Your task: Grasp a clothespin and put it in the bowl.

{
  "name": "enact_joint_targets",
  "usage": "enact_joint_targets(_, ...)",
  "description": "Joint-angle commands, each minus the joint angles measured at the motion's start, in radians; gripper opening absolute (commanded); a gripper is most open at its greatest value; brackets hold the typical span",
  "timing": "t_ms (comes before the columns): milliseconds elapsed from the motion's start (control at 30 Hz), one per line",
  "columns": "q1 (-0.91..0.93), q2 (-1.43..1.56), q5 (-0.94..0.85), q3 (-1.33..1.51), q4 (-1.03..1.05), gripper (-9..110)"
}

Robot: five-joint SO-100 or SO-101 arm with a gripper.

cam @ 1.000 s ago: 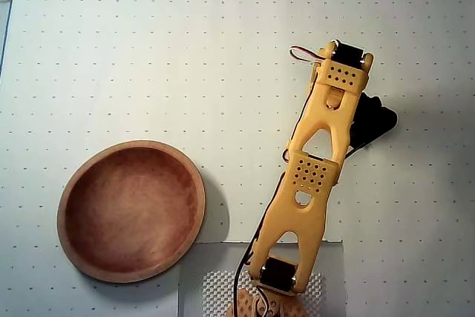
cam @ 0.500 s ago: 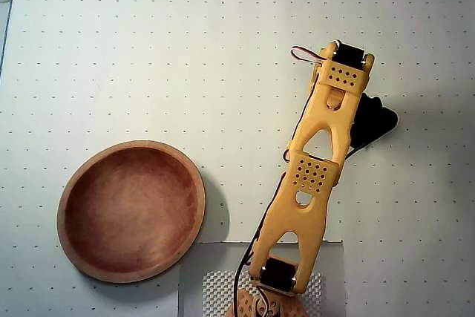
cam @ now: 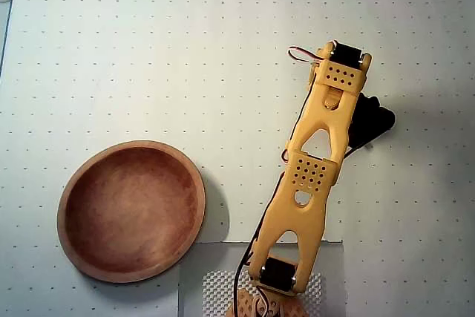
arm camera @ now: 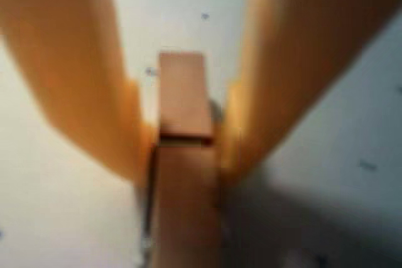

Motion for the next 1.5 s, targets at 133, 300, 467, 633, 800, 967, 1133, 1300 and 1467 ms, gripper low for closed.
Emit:
enact_joint_targets(133,0.015,0.023,0.006,-0.023,0.002,-3)
enact_joint_targets(300,0.006,0.115,0.008,-0.017,0.014,-3)
enact_joint_targets(467,-0.011,0.299,0.008,0.012,0.097,-3)
enact_joint_targets(633,-0.025,0.491,0.044,0.08,0.114,-3)
enact_joint_targets(800,-0.064,0.693,0.061,0.19,0.12,-3)
enact_joint_targets(967,-0.103,0.882,0.077,0.313,0.121,-3)
enact_joint_targets(1133,-0.141,1.058,0.117,0.442,0.121,-3)
enact_joint_targets(1300,-0.199,1.207,0.178,0.591,0.123,-3)
enact_joint_targets(1467,-0.259,1.324,0.29,0.692,0.123,-3)
